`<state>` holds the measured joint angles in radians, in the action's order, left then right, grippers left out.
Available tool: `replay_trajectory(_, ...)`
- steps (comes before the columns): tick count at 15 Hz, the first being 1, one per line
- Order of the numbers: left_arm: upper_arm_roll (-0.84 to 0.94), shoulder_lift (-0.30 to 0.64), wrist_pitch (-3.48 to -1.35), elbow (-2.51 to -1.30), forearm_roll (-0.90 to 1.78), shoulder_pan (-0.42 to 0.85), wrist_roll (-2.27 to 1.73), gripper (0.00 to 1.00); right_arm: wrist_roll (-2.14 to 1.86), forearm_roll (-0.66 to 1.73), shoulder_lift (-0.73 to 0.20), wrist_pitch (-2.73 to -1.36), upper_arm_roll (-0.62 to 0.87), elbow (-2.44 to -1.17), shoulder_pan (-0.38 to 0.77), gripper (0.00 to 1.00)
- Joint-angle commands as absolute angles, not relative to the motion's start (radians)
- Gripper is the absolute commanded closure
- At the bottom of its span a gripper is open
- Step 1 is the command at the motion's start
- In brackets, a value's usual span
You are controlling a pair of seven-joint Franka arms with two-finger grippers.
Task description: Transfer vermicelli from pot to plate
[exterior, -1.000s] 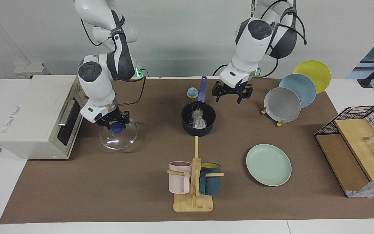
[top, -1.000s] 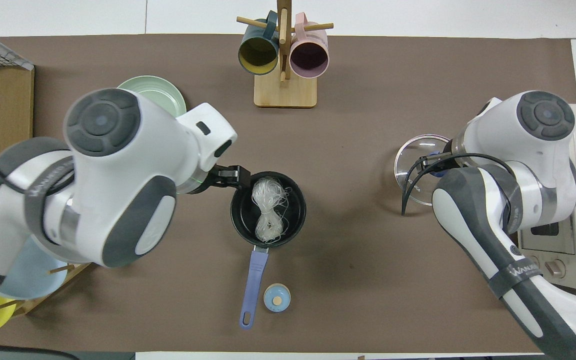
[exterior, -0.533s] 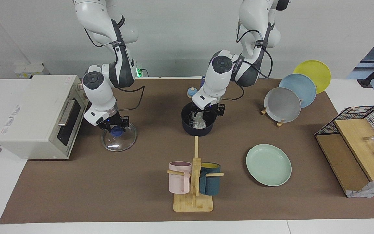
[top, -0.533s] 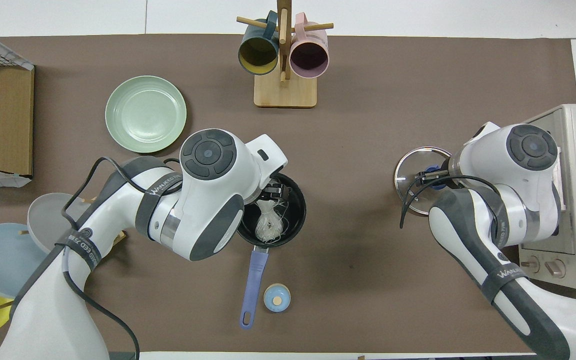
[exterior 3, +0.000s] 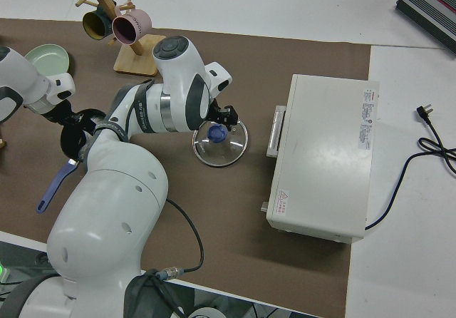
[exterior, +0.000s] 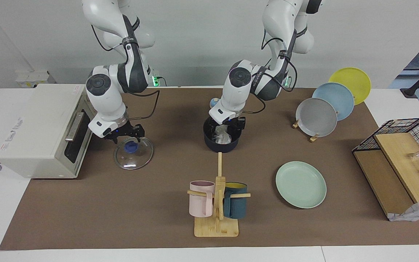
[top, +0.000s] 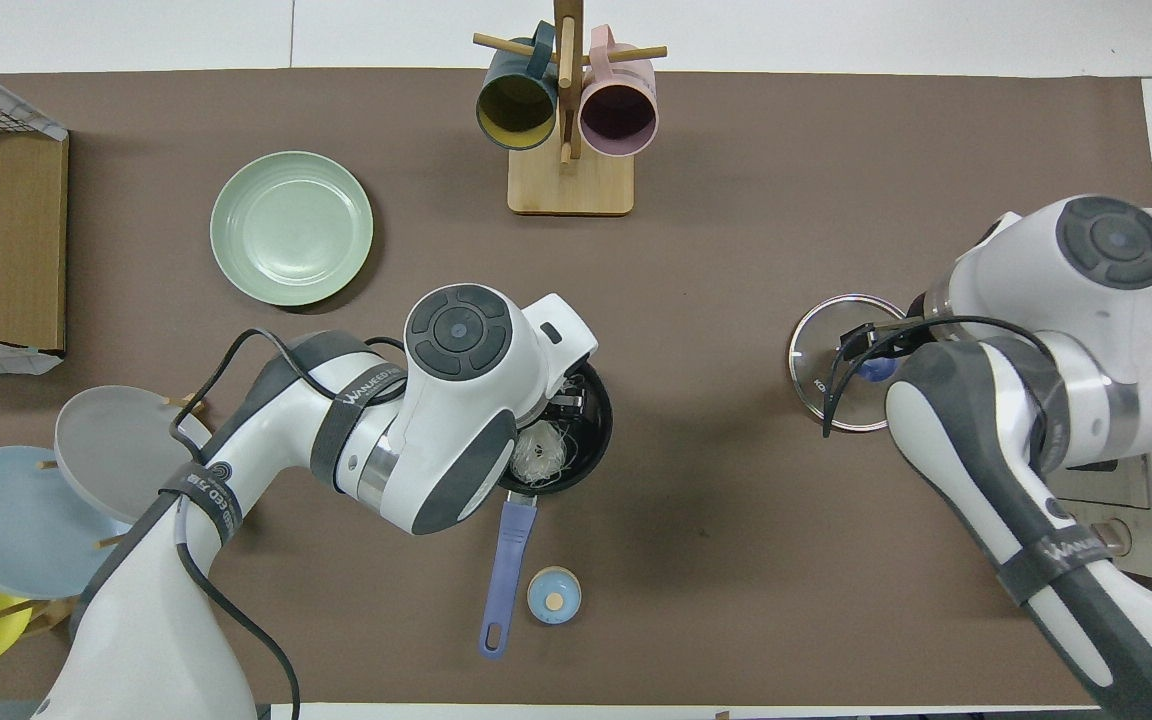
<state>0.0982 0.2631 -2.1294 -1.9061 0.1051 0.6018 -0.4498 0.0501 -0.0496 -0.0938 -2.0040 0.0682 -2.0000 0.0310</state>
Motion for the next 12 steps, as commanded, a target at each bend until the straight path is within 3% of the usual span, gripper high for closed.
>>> replay_trajectory(1,0.081,0.27,-2.198,-1.951,0.123,0.629,-0.472,0.0,0.038,-0.028,-0.08,-1.774,0.071,-1.814,0.021,0.0)
replay_trajectory(5,0.081,0.291,-2.226,-1.951,0.123,0.635,-0.469,0.03,0.041,-0.038,-0.069,-1.524,0.063,-1.599,0.02,0.0)
replay_trajectory(6,0.081,0.293,-2.226,-1.951,0.123,0.635,-0.465,0.15,0.041,-0.035,-0.064,-1.482,0.063,-1.565,0.015,0.0)
replay_trajectory(9,0.081,0.293,-2.224,-1.951,0.121,0.635,-0.454,0.95,0.043,-0.041,-0.014,-1.404,0.064,-1.555,0.0,0.0)
replay_trajectory(10,0.081,0.293,-2.223,-1.951,0.121,0.635,-0.456,1.0,0.043,-0.04,-0.011,-1.39,0.061,-1.555,0.0,0.0)
replay_trajectory(12,0.08,0.293,-2.218,-1.947,0.121,0.635,-0.457,1.0,0.043,-0.037,-0.008,-1.397,0.052,-1.552,0.0,0.0)
